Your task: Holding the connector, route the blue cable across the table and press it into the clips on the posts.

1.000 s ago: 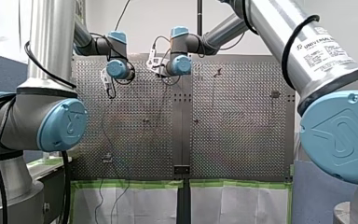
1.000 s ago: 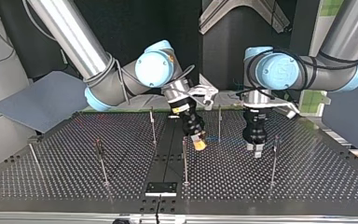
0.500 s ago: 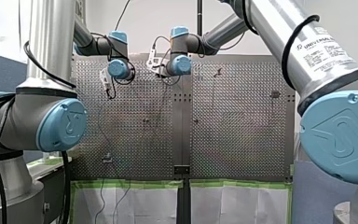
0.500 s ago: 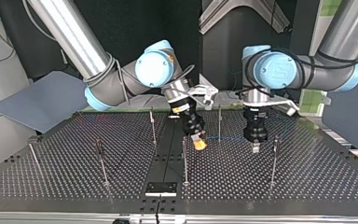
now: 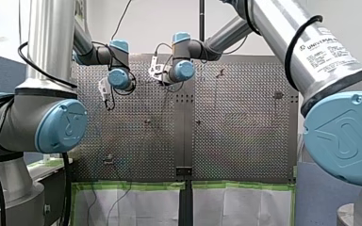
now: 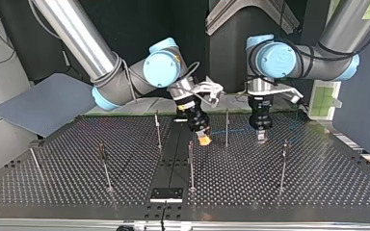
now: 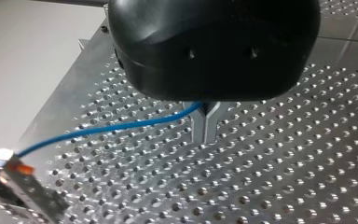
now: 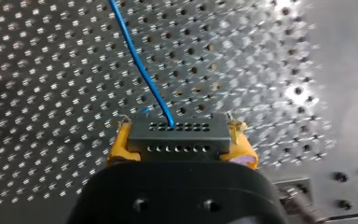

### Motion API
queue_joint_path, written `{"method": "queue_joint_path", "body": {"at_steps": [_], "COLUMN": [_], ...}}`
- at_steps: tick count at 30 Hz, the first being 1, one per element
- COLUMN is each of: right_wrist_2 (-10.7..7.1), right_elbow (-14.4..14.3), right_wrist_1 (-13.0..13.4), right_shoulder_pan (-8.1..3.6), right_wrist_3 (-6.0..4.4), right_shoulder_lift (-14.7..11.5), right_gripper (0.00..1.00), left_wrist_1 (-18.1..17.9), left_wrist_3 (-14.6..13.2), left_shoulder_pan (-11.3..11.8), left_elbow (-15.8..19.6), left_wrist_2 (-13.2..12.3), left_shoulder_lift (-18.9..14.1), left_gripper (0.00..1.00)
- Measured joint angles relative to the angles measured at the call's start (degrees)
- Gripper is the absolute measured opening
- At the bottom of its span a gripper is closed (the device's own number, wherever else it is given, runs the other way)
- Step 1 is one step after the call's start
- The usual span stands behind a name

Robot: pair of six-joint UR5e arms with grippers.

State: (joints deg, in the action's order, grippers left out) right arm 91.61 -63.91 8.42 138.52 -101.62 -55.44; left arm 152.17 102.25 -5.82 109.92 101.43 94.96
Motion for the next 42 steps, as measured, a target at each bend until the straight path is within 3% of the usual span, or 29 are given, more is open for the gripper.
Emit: {"method": "queue_joint_path", "body": {"at_steps": [7, 15, 23, 33, 42], "right_wrist_2": [0.11, -0.02, -0.10, -0.13, -0.19], "right_elbow": [-3.07, -6.72, -10.05, -13.88, -14.44], "right_wrist_1": [0.14, 0.28, 0.76, 4.68, 5.92], "right_shoulder_pan": [-0.51, -0.96, -1.07, -1.19, -1.83], "right_wrist_3": [0.02, 0.29, 1.32, 2.08, 2.15], "right_shoulder_lift": [0.10, 0.22, 0.37, 0.65, 4.35], "right_gripper": [0.00, 0.00, 0.00, 0.00, 0.00], "left_wrist_1": [-4.10, -7.21, -9.05, -12.91, -14.15], "left_wrist_3": [0.63, 0.40, 0.47, 0.39, 0.44], "left_shoulder_pan": [0.30, 0.34, 0.51, 0.59, 0.98], "left_elbow": [4.18, 8.48, 9.13, 9.16, 9.07], "left_wrist_2": [-0.21, -0.29, -1.11, -3.13, -3.81], "left_shoulder_lift": [1.00, 5.26, 6.52, 11.74, 12.91], "left_gripper": [0.00, 0.00, 0.00, 0.00, 0.00]}}
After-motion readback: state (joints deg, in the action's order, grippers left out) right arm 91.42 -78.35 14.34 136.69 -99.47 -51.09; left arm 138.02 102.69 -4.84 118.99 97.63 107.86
